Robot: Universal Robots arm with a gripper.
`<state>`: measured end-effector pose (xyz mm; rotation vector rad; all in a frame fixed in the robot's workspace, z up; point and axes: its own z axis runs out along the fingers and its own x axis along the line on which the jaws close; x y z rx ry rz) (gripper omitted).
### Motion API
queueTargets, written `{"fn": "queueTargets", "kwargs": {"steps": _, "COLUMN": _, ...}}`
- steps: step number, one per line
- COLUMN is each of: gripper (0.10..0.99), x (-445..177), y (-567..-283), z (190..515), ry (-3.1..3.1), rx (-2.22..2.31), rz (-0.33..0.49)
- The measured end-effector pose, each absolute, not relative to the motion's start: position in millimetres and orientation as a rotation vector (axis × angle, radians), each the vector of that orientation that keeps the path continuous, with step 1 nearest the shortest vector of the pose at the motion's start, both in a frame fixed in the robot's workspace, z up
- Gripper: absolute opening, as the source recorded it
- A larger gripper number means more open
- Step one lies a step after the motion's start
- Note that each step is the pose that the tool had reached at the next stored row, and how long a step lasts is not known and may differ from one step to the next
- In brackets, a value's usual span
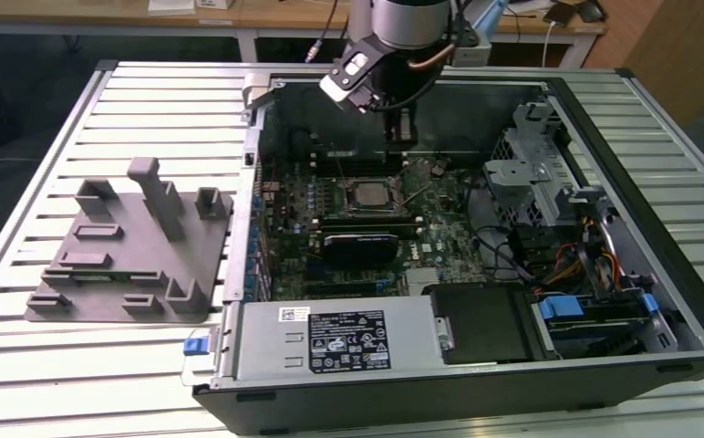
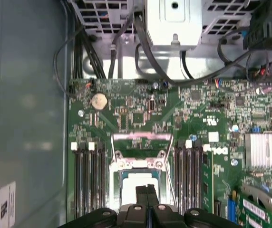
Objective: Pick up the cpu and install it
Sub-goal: 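Close the cpu cover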
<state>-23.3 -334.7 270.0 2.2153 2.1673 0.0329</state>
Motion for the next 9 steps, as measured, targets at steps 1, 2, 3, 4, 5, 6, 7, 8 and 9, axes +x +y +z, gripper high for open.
{"fn": "queueTargets", "kwargs": {"steps": 1, "gripper": 0.106, "x": -20.7, "y": -334.7, "z": 270.0, "ry": 2.167, "rx": 2.215, "rz": 0.033}}
{"fn": "queueTargets", "kwargs": {"steps": 2, "gripper": 0.106, "x": -17.7, "y": -334.7, "z": 270.0, "ry": 2.167, "rx": 2.215, "rz": 0.033}}
{"fn": "queueTargets", "kwargs": {"steps": 3, "gripper": 0.106, "x": -14.9, "y": -334.7, "z": 270.0, "ry": 2.167, "rx": 2.215, "rz": 0.033}}
{"fn": "queueTargets", "kwargs": {"steps": 4, "gripper": 0.106, "x": -12.1, "y": -334.7, "z": 270.0, "ry": 2.167, "rx": 2.215, "rz": 0.033}}
{"fn": "queueTargets", "kwargs": {"steps": 5, "gripper": 0.106, "x": -9.2, "y": -334.7, "z": 270.0, "ry": 2.167, "rx": 2.215, "rz": 0.033}}
{"fn": "queueTargets", "kwargs": {"steps": 6, "gripper": 0.106, "x": -6.3, "y": -334.7, "z": 270.0, "ry": 2.167, "rx": 2.215, "rz": 0.033}}
{"fn": "queueTargets", "kwargs": {"steps": 7, "gripper": 0.106, "x": -3.3, "y": -334.7, "z": 270.0, "ry": 2.167, "rx": 2.215, "rz": 0.033}}
{"fn": "queueTargets", "kwargs": {"steps": 8, "gripper": 0.106, "x": -0.2, "y": -334.7, "z": 270.0, "ry": 2.167, "rx": 2.215, "rz": 0.033}}
{"fn": "queueTargets", "kwargs": {"steps": 9, "gripper": 0.106, "x": 3.2, "y": -334.7, "z": 270.0, "ry": 2.167, "rx": 2.215, "rz": 0.033}}
